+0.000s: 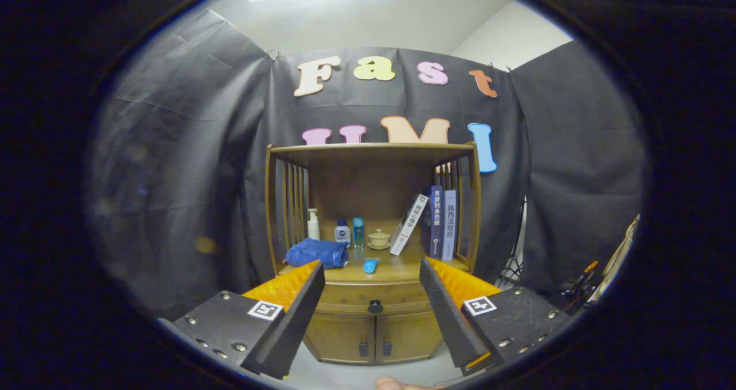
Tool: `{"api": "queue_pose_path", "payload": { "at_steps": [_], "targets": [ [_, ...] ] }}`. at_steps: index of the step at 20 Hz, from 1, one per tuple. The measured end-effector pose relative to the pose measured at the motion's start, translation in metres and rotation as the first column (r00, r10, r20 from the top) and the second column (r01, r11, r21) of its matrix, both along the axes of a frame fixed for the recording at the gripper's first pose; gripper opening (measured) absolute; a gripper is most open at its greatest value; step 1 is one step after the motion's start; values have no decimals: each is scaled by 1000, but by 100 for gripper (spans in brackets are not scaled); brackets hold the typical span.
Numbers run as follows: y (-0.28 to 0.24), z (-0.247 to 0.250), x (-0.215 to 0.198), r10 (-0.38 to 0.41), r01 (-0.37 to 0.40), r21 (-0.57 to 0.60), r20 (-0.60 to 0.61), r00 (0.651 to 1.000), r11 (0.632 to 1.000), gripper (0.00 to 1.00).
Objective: Pull open the drawer, take out the items inside it, and place them on the countertop above the cabinet.
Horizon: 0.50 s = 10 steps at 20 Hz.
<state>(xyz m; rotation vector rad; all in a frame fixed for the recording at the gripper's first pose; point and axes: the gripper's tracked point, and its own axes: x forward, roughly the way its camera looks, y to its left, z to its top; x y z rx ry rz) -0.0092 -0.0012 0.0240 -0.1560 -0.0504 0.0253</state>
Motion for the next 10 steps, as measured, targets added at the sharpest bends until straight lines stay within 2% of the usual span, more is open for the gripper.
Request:
{"api": "queue_pose_path", "payload": {
  "at_steps": [10],
  "targets": [
    [-19, 34, -6, 40, -44, 41, 90, 995, 998, 99]
  ]
}}
